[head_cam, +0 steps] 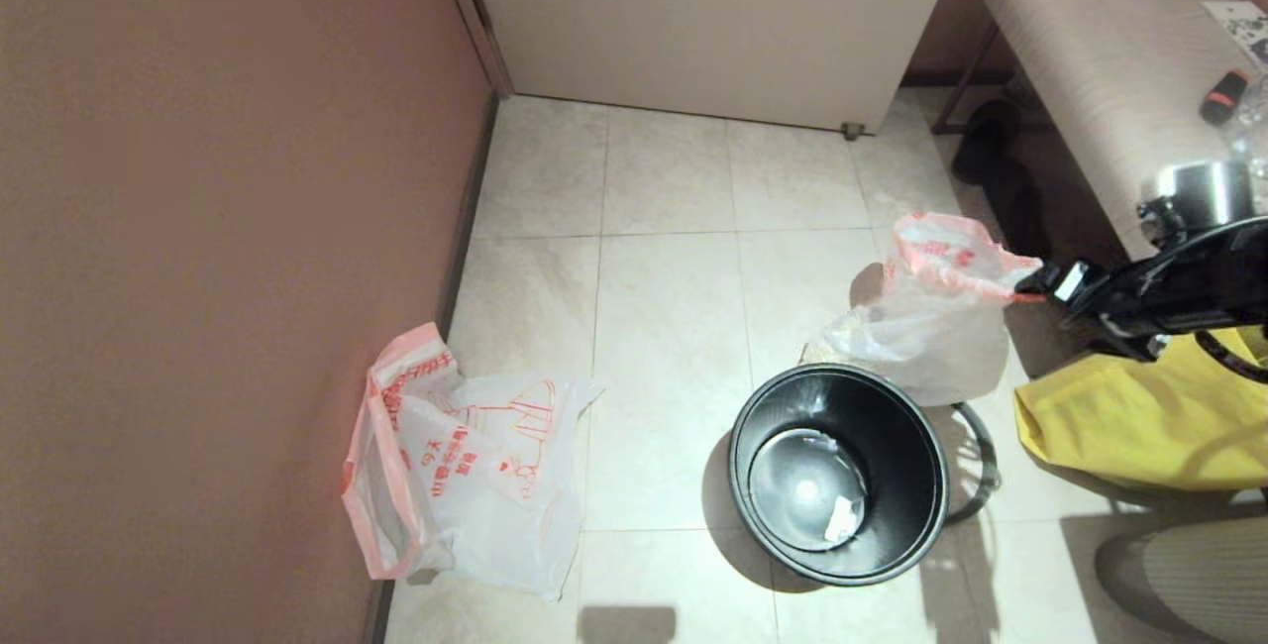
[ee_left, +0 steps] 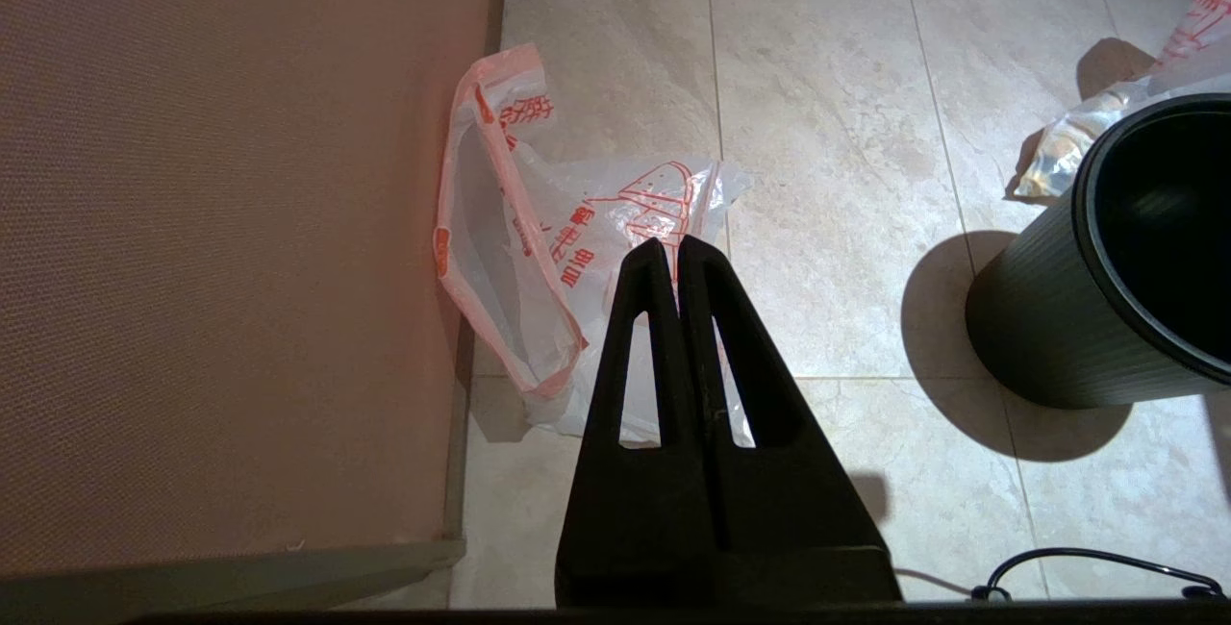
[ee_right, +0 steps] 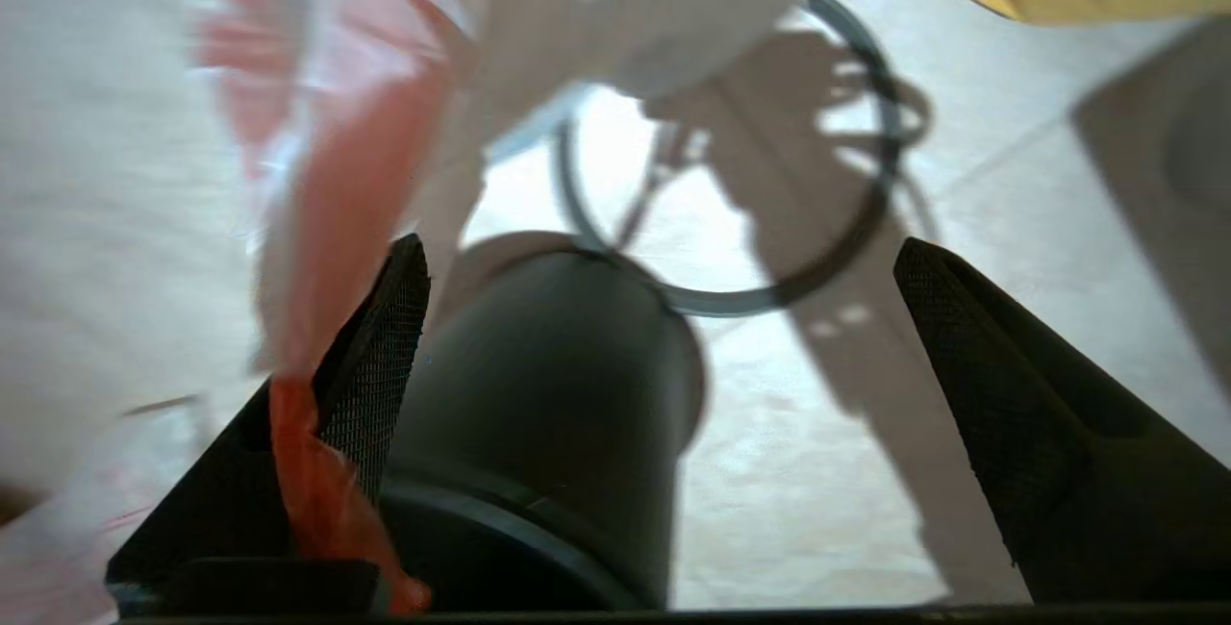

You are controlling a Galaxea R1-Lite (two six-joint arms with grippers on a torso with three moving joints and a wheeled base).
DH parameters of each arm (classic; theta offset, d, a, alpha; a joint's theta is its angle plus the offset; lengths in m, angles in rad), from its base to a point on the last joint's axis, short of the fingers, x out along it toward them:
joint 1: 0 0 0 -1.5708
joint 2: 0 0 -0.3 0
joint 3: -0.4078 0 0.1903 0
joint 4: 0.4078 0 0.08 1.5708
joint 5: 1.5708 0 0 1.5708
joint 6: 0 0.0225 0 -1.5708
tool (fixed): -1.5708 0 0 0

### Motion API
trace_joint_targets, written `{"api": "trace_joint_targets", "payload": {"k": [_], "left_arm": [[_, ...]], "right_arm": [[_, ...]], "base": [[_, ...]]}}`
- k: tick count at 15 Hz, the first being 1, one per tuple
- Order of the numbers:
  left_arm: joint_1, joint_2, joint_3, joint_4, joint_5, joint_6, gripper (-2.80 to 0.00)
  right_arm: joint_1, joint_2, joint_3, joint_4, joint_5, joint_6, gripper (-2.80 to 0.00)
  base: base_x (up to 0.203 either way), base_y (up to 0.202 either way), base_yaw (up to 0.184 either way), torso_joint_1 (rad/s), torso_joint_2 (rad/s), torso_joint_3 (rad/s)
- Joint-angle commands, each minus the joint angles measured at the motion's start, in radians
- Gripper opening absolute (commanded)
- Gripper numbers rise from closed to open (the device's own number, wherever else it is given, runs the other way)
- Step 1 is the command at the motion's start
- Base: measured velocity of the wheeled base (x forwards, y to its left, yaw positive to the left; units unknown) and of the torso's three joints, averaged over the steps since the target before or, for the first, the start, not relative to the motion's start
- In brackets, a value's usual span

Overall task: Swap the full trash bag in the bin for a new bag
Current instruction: Place the trash bag on the floor

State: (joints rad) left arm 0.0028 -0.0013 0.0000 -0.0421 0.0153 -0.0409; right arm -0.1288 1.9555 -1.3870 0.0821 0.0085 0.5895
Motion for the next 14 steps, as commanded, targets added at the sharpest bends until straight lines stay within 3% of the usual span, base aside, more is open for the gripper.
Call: {"api": "trace_joint_targets", "payload": {"k": [1,3,6,8,12,14], "left_arm": [[0.0,0.001,0.0,-0.001,0.002,-0.002,-2.8],[0.0,0.001,0.0,-0.001,0.002,-0.001,-2.8],[0.0,0.001,0.0,-0.001,0.001,-0.001,-2.8],[0.0,0.001,0.0,-0.001,0.0,-0.001,-2.8],[0.0,0.001,0.0,-0.001,0.001,-0.001,-2.8],[0.0,0.001,0.0,-0.001,0.002,-0.002,-2.8]], "right_arm": [[0.002,0.145,0.01,-0.007,-0.043,-0.009,0.0],[0.009,0.215,0.013,-0.071,-0.096,-0.024,0.0],[0.021,0.107,0.004,-0.1,-0.104,-0.027,0.0],[0.022,-0.033,0.006,-0.098,-0.046,-0.014,0.0],[0.001,-0.304,0.011,0.012,0.161,0.073,0.0],[0.022,-0.295,0.021,0.122,0.176,0.052,0.0]], "base": [[0.0,0.0,0.0,0.0,0.0,0.0],[0.0,0.0,0.0,0.0,0.0,0.0],[0.0,0.0,0.0,0.0,0.0,0.0],[0.0,0.0,0.0,0.0,0.0,0.0],[0.0,0.0,0.0,0.0,0.0,0.0],[0.0,0.0,0.0,0.0,0.0,0.0]]}}
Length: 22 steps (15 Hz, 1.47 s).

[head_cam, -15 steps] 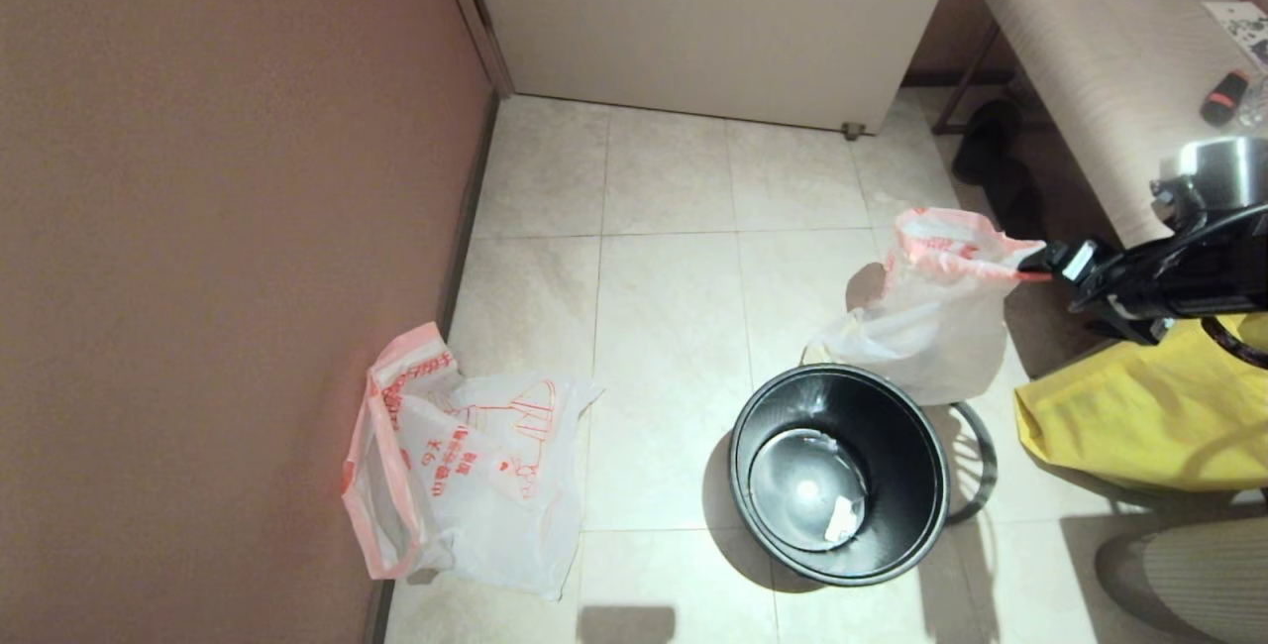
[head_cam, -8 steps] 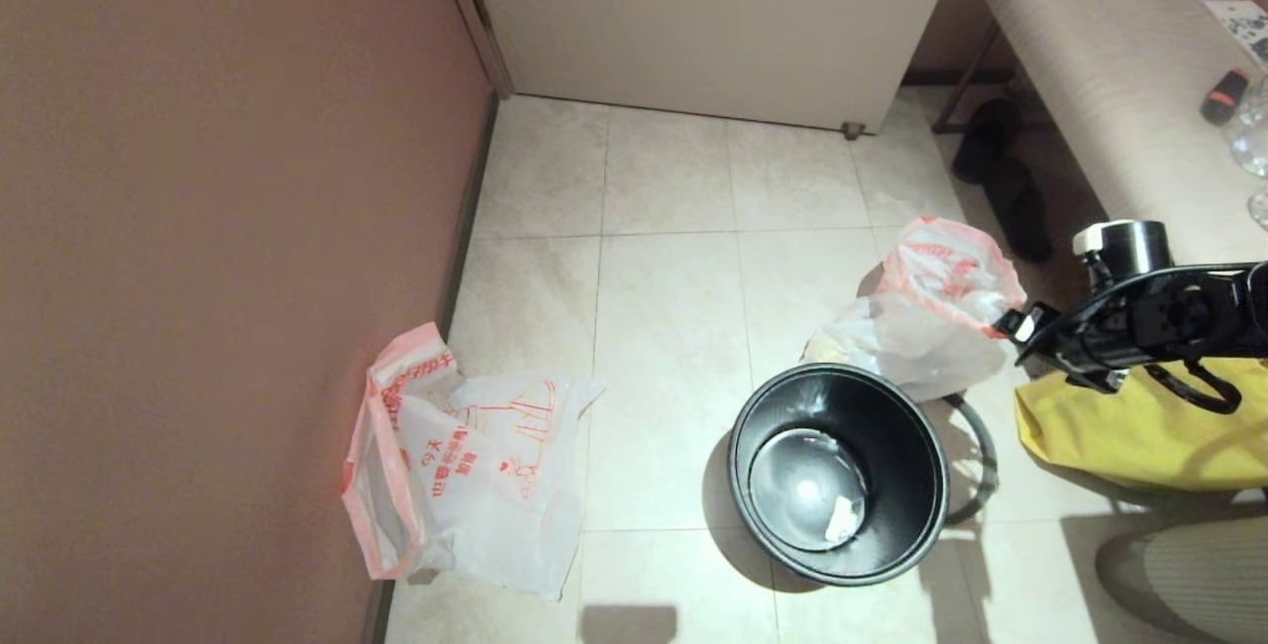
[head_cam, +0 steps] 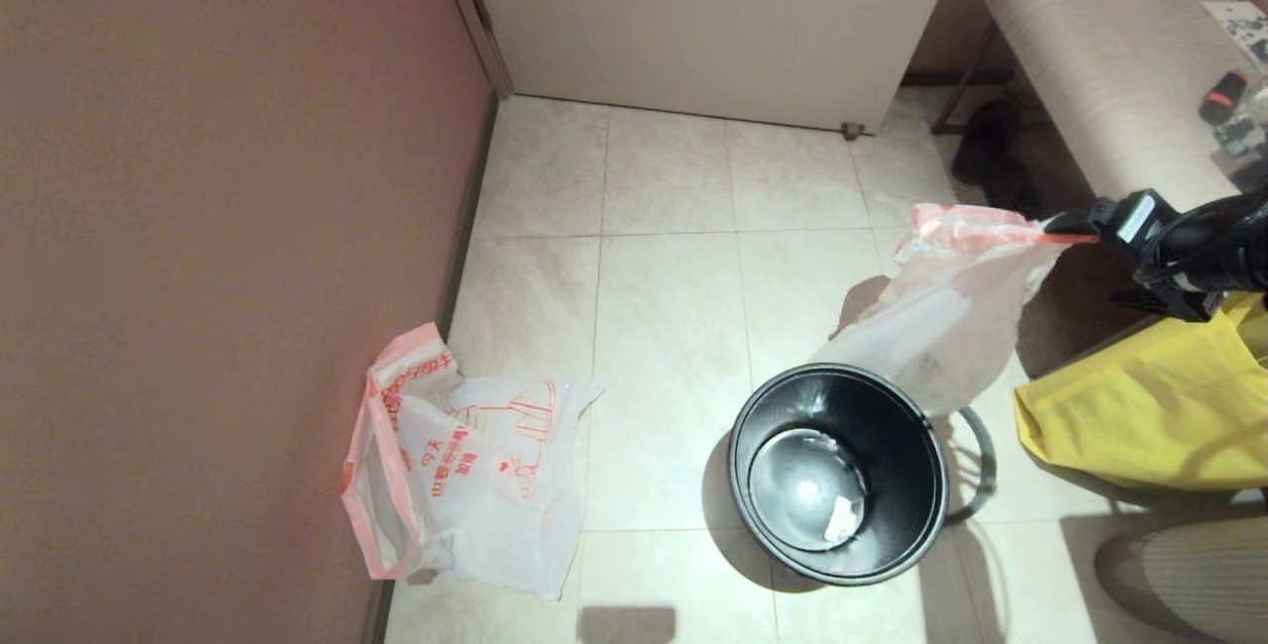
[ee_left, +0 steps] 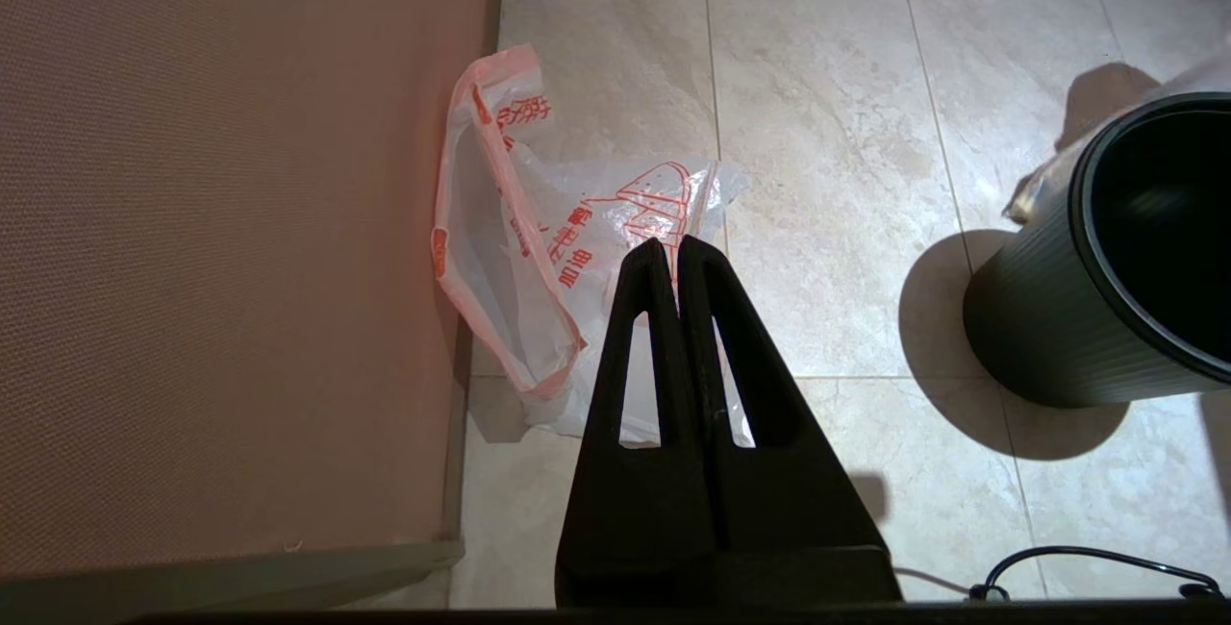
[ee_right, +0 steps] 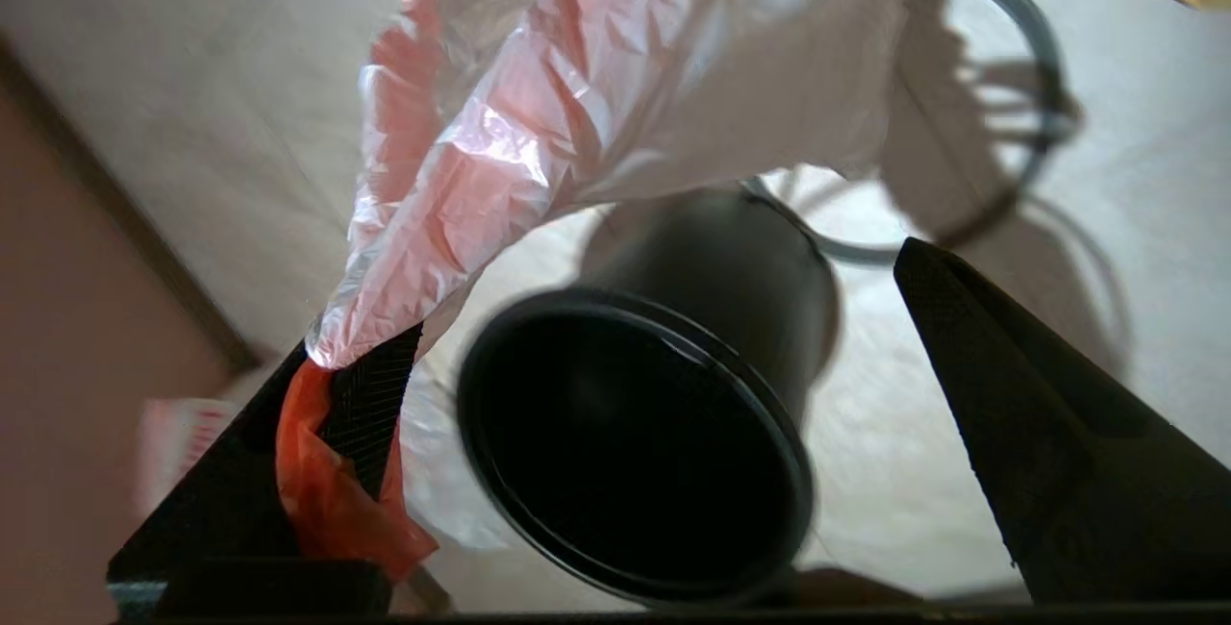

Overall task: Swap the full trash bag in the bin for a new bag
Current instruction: Place the trash bag on the floor

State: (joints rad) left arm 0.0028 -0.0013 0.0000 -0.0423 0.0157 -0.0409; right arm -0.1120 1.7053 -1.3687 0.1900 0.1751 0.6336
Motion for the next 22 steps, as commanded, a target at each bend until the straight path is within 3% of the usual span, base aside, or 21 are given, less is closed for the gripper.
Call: {"api": "trace_joint_targets", "payload": {"k": [1,4,6,10,12,13,14,16,17,22], "left_arm": [[0.0,0.001,0.0,-0.001,0.001,-0.001,-2.8],[0.0,0.001,0.0,-0.001,0.0,-0.002,-2.8],[0.0,0.001,0.0,-0.001,0.001,-0.001,-2.8],[0.0,0.001,0.0,-0.001,0.001,-0.002,-2.8],[0.0,0.001,0.0,-0.001,0.0,-0.001,-2.8],[0.0,0.001,0.0,-0.001,0.0,-0.001,-2.8],[0.0,0.001,0.0,-0.001,0.001,-0.001,-2.8],[0.0,0.001,0.0,-0.001,0.001,-0.002,-2.8],[0.0,0.001,0.0,-0.001,0.001,-0.001,-2.8],[0.0,0.001,0.0,-0.001,0.001,-0.001,-2.8]], "right_arm": [[0.023,0.011,0.002,0.081,-0.042,-0.024,0.0],[0.066,0.296,-0.021,0.177,-0.3,-0.087,0.0],[0.081,0.499,-0.08,0.192,-0.418,-0.11,0.0],[0.088,0.79,-0.259,0.202,-0.617,-0.125,0.0],[0.087,0.774,-0.288,0.203,-0.642,-0.124,0.0],[0.085,0.718,-0.284,0.202,-0.623,-0.122,0.0],[0.078,0.621,-0.263,0.191,-0.546,-0.106,0.0],[0.053,0.465,-0.198,0.152,-0.265,-0.067,0.0],[0.044,0.429,-0.18,0.148,-0.188,-0.062,0.0],[-0.021,0.397,-0.077,0.108,0.025,-0.04,0.0]], "base": [[0.0,0.0,0.0,0.0,0.0,0.0],[0.0,0.0,0.0,0.0,0.0,0.0],[0.0,0.0,0.0,0.0,0.0,0.0],[0.0,0.0,0.0,0.0,0.0,0.0],[0.0,0.0,0.0,0.0,0.0,0.0],[0.0,0.0,0.0,0.0,0.0,0.0],[0.0,0.0,0.0,0.0,0.0,0.0],[0.0,0.0,0.0,0.0,0.0,0.0],[0.0,0.0,0.0,0.0,0.0,0.0],[0.0,0.0,0.0,0.0,0.0,0.0]]}}
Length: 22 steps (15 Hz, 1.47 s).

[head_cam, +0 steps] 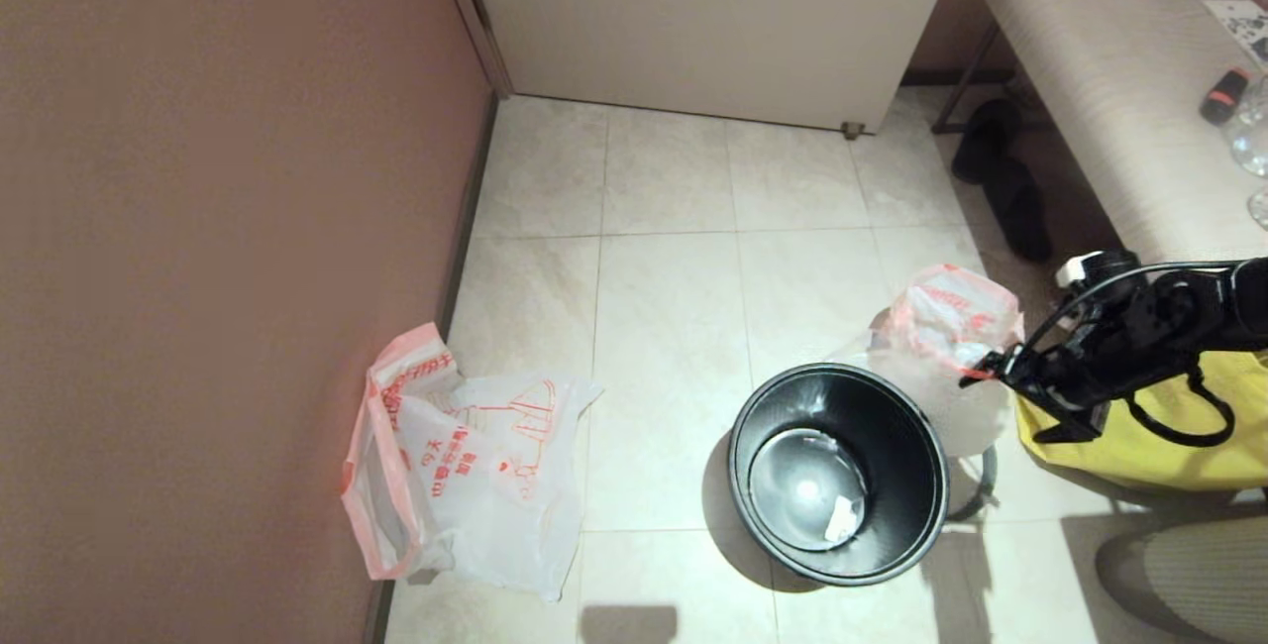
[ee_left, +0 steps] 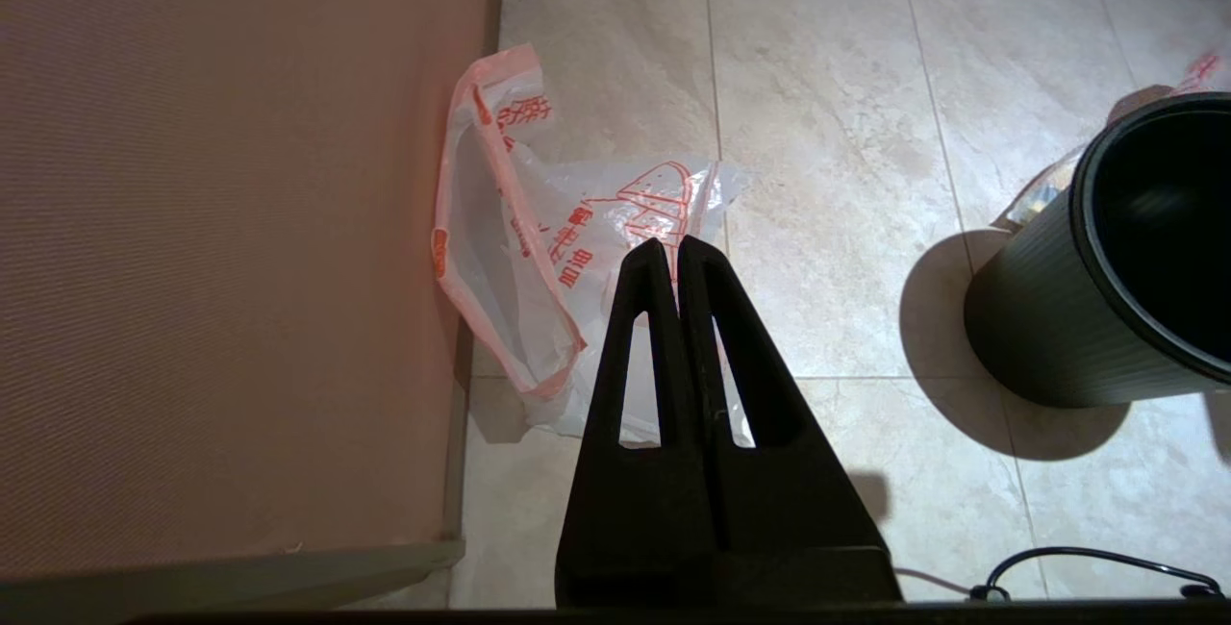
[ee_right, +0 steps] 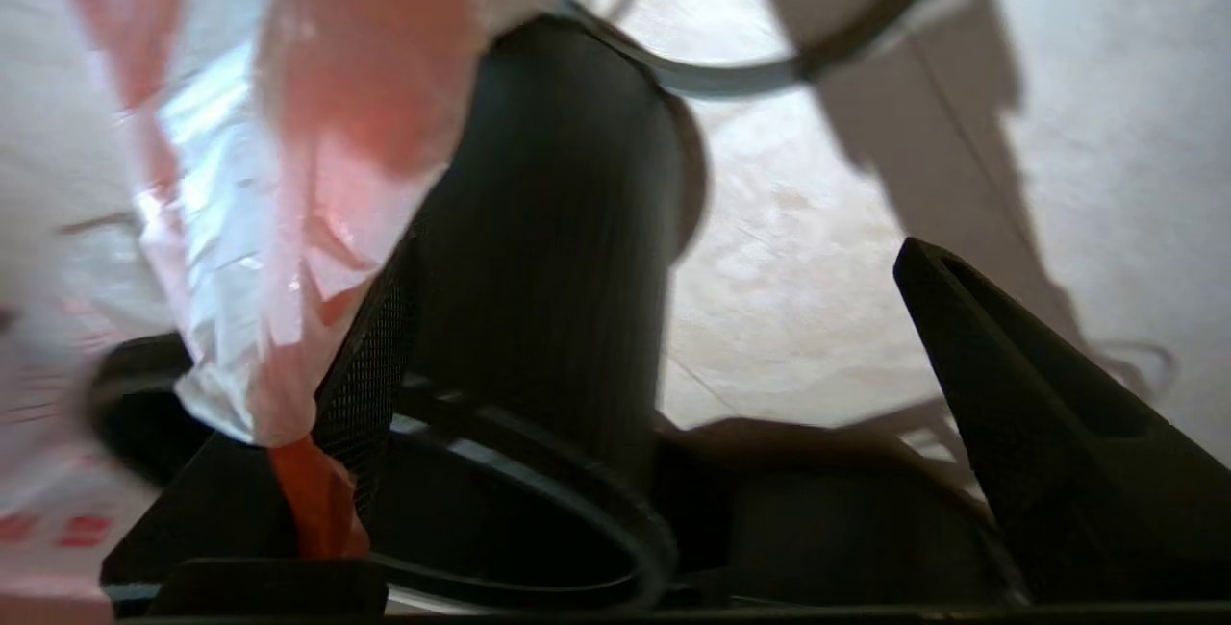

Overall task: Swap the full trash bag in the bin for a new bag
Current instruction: Place the trash bag on the floor

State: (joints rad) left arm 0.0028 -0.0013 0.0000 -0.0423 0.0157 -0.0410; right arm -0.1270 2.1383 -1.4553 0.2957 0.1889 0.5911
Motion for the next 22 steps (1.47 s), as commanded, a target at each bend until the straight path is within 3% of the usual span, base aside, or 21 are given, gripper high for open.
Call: {"api": "trace_joint_targets", "payload": {"k": [1,3,5,6,7,9,10,13,15,18,20,22], "left_arm": [[0.0,0.001,0.0,-0.001,0.0,-0.001,-2.8],[0.0,0.001,0.0,-0.001,0.0,-0.001,-2.8],[0.0,0.001,0.0,-0.001,0.0,-0.001,-2.8],[0.0,0.001,0.0,-0.001,0.001,-0.002,-2.8],[0.0,0.001,0.0,-0.001,0.0,-0.002,-2.8],[0.0,0.001,0.0,-0.001,0.0,-0.002,-2.8],[0.0,0.001,0.0,-0.001,0.0,0.0,-2.8],[0.0,0.001,0.0,-0.001,0.0,-0.001,-2.8],[0.0,0.001,0.0,-0.001,0.001,-0.001,-2.8],[0.0,0.001,0.0,-0.001,0.0,-0.002,-2.8],[0.0,0.001,0.0,-0.001,0.0,-0.001,-2.8],[0.0,0.001,0.0,-0.001,0.0,-0.001,-2.8]], "right_arm": [[-0.017,-0.118,0.017,-0.043,0.043,0.004,0.0],[-0.062,-0.29,0.064,-0.171,0.173,0.048,0.0],[-0.101,-0.38,0.201,-0.336,0.456,0.186,0.0],[-0.086,-0.376,0.252,-0.386,0.494,0.188,0.0],[-0.054,-0.342,0.267,-0.419,0.452,0.162,0.0],[0.017,-0.328,0.211,-0.38,0.17,0.076,0.0],[0.041,-0.361,0.125,-0.304,0.091,0.04,0.0],[0.107,-0.46,-0.283,-0.006,0.072,-0.016,0.0],[0.156,-0.517,-0.449,0.164,0.069,-0.039,0.0],[0.201,-0.563,-0.398,0.258,0.032,-0.054,0.0],[0.239,-0.618,-0.32,0.296,-0.032,-0.062,0.0],[0.261,-0.649,-0.355,0.38,-0.127,-0.073,0.0]], "base": [[0.0,0.0,0.0,0.0,0.0,0.0],[0.0,0.0,0.0,0.0,0.0,0.0],[0.0,0.0,0.0,0.0,0.0,0.0],[0.0,0.0,0.0,0.0,0.0,0.0],[0.0,0.0,0.0,0.0,0.0,0.0],[0.0,0.0,0.0,0.0,0.0,0.0],[0.0,0.0,0.0,0.0,0.0,0.0],[0.0,0.0,0.0,0.0,0.0,0.0],[0.0,0.0,0.0,0.0,0.0,0.0],[0.0,0.0,0.0,0.0,0.0,0.0],[0.0,0.0,0.0,0.0,0.0,0.0],[0.0,0.0,0.0,0.0,0.0,0.0]]}}
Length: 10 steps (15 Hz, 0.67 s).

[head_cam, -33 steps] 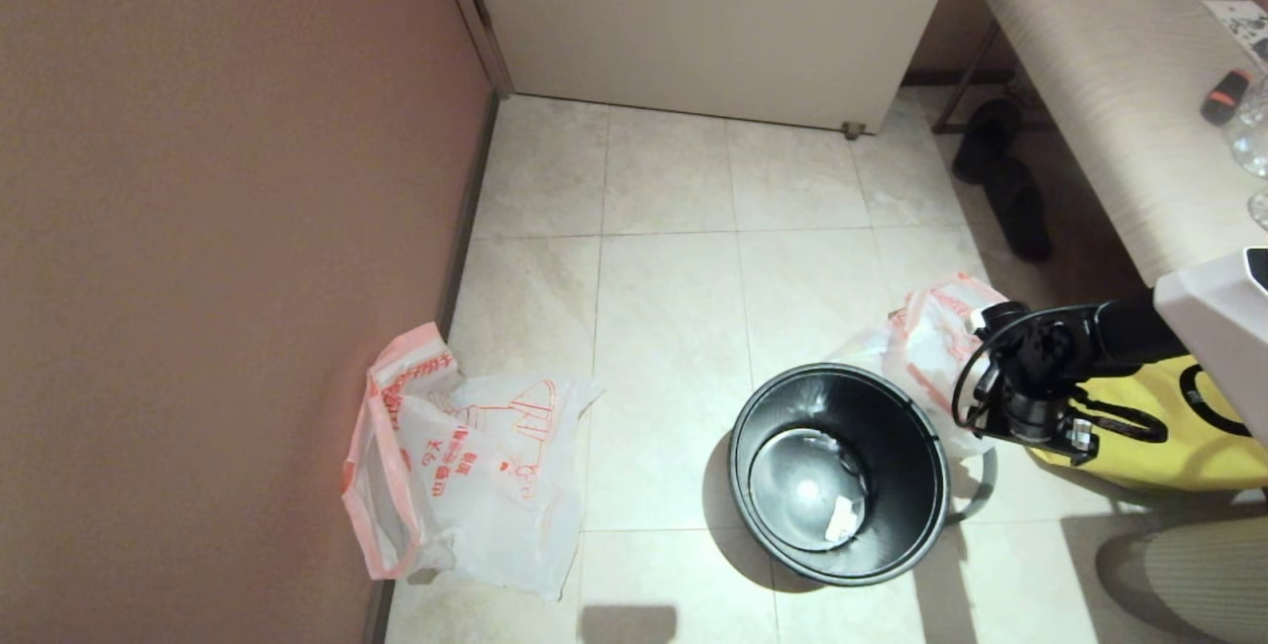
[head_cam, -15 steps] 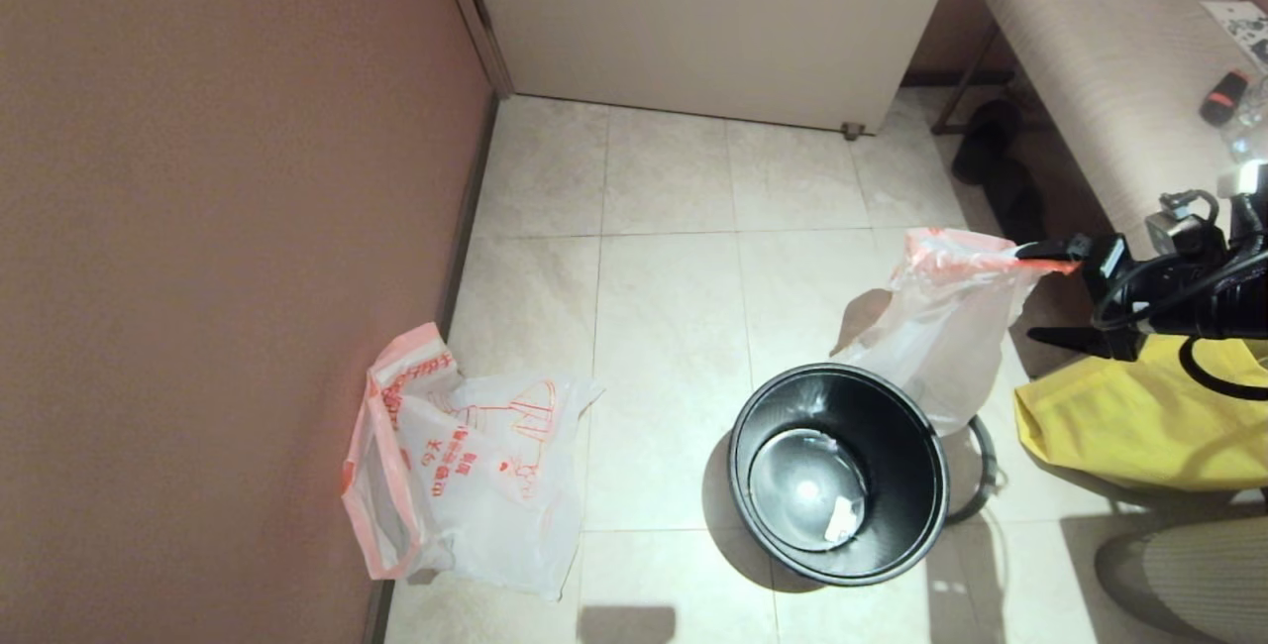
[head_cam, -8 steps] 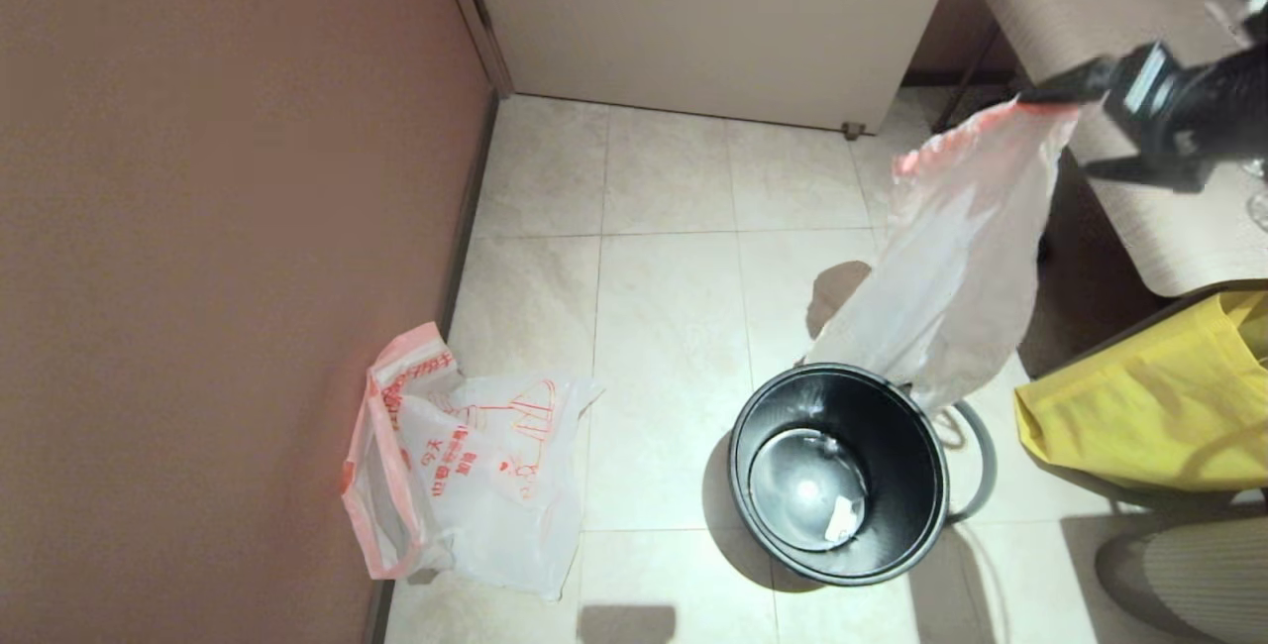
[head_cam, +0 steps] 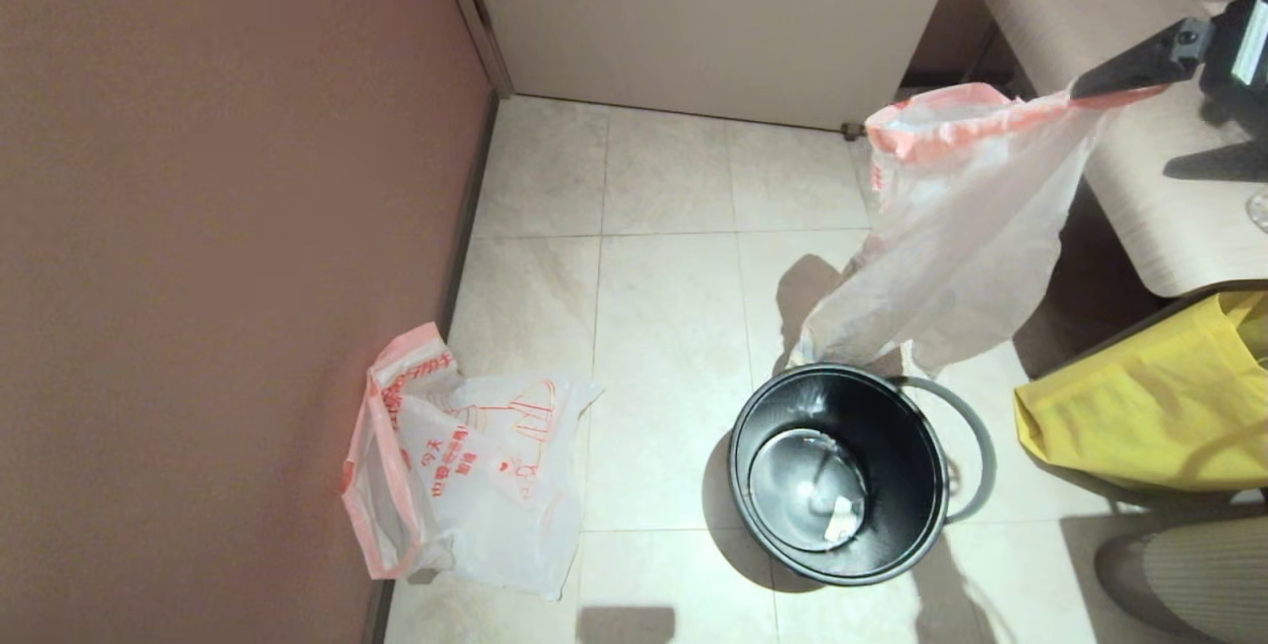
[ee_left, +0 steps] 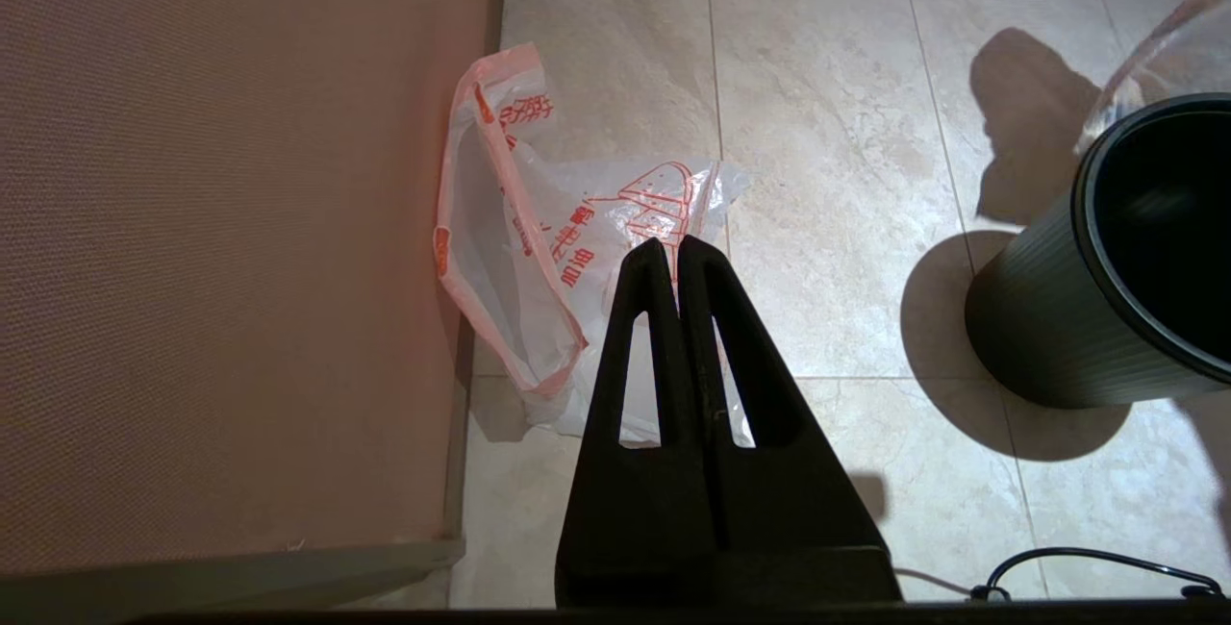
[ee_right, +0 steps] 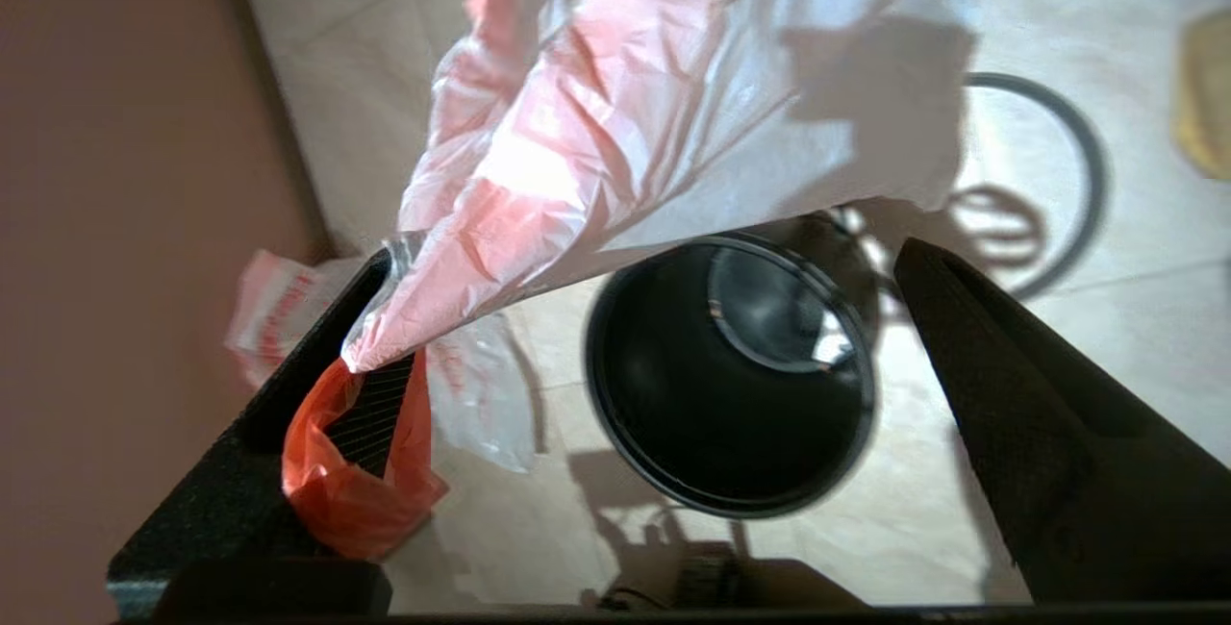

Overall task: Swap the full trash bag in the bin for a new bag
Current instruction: Place the trash bag on the floor

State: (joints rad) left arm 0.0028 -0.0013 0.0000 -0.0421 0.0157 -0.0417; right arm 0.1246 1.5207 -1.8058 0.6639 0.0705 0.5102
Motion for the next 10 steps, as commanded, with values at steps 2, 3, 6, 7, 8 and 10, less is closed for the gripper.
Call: {"api": "trace_joint_targets", "payload": {"k": [2,3,6,7,8,10], "left_arm": [[0.0,0.001,0.0,-0.001,0.0,-0.001,-2.8],[0.0,0.001,0.0,-0.001,0.001,0.0,-2.8],[0.0,0.001,0.0,-0.001,0.001,0.0,-2.8],[0.0,0.001,0.0,-0.001,0.0,0.0,-2.8],[0.0,0.001,0.0,-0.001,0.0,0.0,-2.8],[0.0,0.001,0.0,-0.001,0.001,0.0,-2.8]], "right_arm": [[0.008,-0.074,-0.01,0.053,-0.052,-0.03,0.0],[0.007,-0.095,-0.01,0.054,-0.055,-0.061,0.0],[0.011,-0.133,0.012,0.071,-0.073,-0.095,0.0],[0.012,-0.138,0.014,0.094,-0.079,-0.093,0.0],[0.007,-0.139,0.016,0.106,-0.081,-0.093,0.0],[-0.003,-0.139,0.021,0.108,-0.08,-0.09,0.0]], "base": [[0.0,0.0,0.0,0.0,0.0,0.0],[0.0,0.0,0.0,0.0,0.0,0.0],[0.0,0.0,0.0,0.0,0.0,0.0],[0.0,0.0,0.0,0.0,0.0,0.0],[0.0,0.0,0.0,0.0,0.0,0.0],[0.0,0.0,0.0,0.0,0.0,0.0]]}}
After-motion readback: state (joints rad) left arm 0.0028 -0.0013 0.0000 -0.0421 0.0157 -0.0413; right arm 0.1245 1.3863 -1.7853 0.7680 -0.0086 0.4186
